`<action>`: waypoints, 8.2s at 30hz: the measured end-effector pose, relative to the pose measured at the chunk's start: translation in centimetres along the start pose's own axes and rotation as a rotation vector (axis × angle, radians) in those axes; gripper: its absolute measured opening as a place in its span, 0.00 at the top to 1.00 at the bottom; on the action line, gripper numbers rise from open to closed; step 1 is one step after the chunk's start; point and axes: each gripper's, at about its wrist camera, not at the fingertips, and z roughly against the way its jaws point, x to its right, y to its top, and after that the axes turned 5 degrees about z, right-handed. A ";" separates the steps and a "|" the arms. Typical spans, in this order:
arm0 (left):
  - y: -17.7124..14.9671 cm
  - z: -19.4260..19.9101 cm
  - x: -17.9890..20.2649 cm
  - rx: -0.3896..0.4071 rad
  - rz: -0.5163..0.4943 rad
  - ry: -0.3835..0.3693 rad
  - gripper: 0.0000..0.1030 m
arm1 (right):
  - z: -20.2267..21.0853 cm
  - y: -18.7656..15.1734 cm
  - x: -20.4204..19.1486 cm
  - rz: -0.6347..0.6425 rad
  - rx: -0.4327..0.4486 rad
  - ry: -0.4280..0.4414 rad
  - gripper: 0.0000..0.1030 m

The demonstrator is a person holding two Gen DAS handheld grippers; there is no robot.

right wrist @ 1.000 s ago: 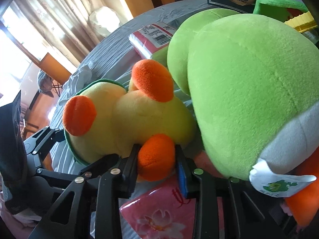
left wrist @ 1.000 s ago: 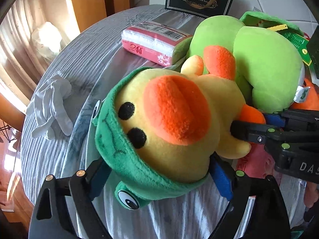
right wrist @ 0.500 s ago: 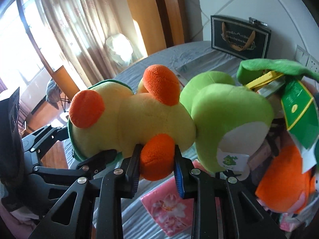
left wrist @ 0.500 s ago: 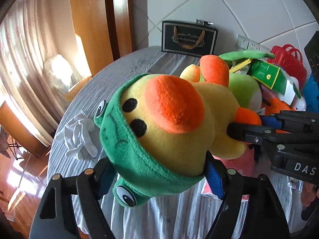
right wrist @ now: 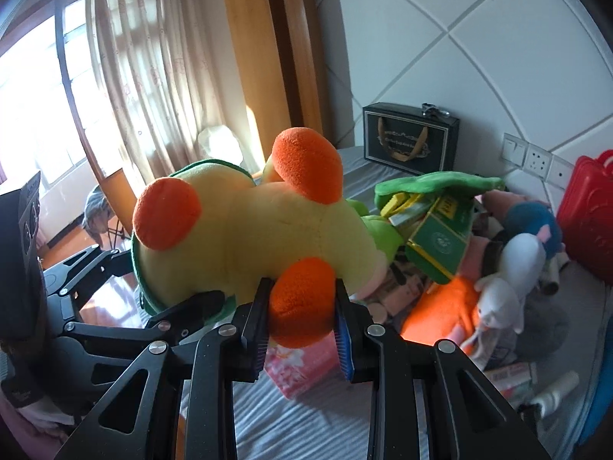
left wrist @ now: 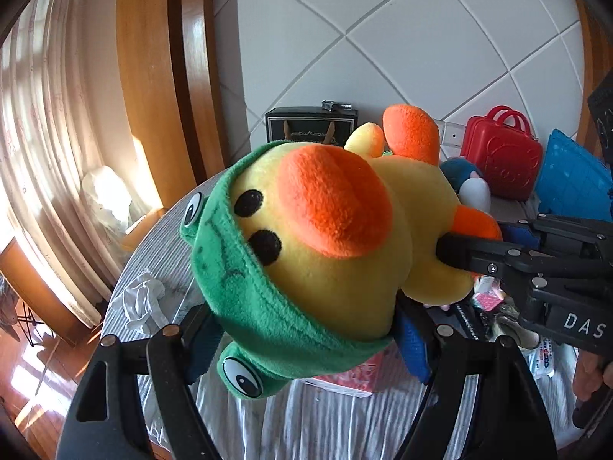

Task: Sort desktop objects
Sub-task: 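Lift the duck plush with both grippers and carry it over the bin, then open both grippers to drop the duck plush into the bin, then withdraw both grippers from the bin back over the pile, then grasp the pink tissue pack with left gripper while right grasps the white plush, then lift the tissue pack and white plush and carry them over the bin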

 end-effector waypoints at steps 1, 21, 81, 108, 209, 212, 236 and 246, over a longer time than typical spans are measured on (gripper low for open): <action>0.1 0.4 0.5 0.007 -0.008 -0.012 0.25 | 0.8 -0.2 0.1 -0.004 0.008 -0.012 0.72; 0.2 10.6 8.8 0.139 -0.182 -0.392 0.25 | 17.3 -4.5 -1.9 -0.119 0.086 -0.412 0.72; -2.9 0.2 73.8 -0.624 -0.545 -0.422 0.22 | 35.8 -26.7 50.5 -0.650 -0.476 -0.396 0.69; 3.4 15.0 58.2 -0.062 -0.298 -0.468 0.20 | 46.2 -20.4 39.9 -0.407 -0.166 -0.503 0.01; -5.0 -21.2 4.6 -0.636 -0.124 -0.112 0.10 | -7.8 -3.9 23.9 -0.575 -0.280 -0.289 0.56; -6.0 -22.4 5.2 -0.655 -0.154 -0.064 0.07 | -6.2 -5.0 23.6 -0.588 -0.271 -0.279 0.57; 0.6 -6.9 9.4 -0.230 -0.065 -0.136 0.11 | 5.2 -7.9 18.7 -0.432 -0.149 -0.303 0.57; 3.0 -0.8 14.1 -0.094 -0.153 -0.212 0.11 | 12.5 -6.9 16.0 -0.354 -0.032 -0.398 0.57</action>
